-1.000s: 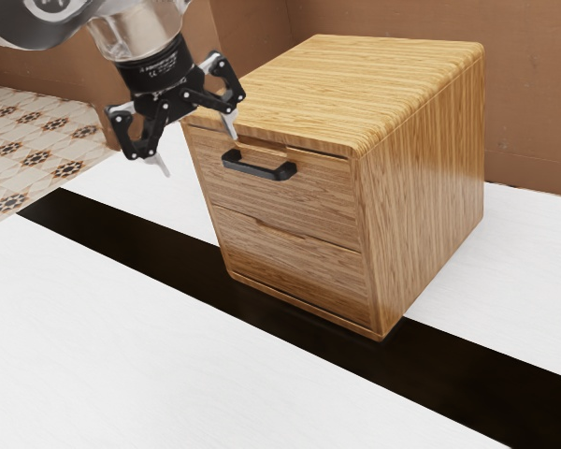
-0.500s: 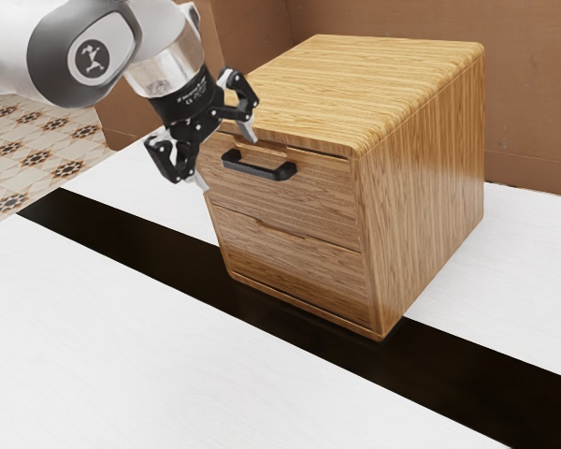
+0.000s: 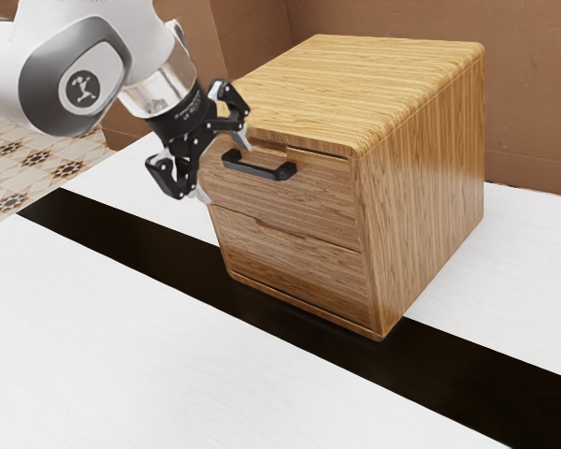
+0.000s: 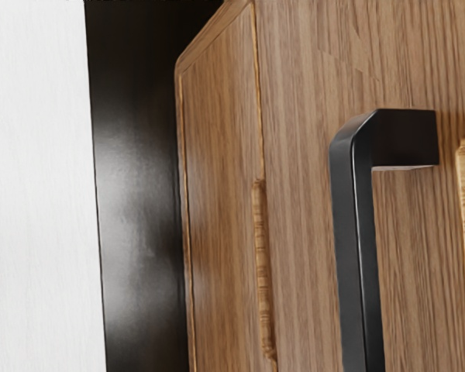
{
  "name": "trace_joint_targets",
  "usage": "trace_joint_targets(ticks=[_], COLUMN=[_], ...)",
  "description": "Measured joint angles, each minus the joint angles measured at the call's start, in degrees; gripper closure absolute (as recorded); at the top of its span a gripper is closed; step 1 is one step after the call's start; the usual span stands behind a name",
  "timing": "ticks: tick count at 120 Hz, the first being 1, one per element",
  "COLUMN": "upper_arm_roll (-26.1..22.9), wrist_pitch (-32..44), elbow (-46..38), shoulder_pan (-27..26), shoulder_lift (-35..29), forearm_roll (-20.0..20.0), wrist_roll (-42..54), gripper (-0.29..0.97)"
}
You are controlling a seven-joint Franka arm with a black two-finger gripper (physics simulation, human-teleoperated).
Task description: Pull the drawer handle with one arm to open the drawer
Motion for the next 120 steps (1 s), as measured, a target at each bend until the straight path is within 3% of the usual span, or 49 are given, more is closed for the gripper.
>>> trace_joint_targets(ticks=[120], upper_arm_roll=[2.2], wrist_pitch=[2.7], elbow=[0.1], shoulder_pan=[0.3], shoulder_lift=[1.2], forearm_roll=[0.1], wrist_roll=[-4.0], gripper=[0.23])
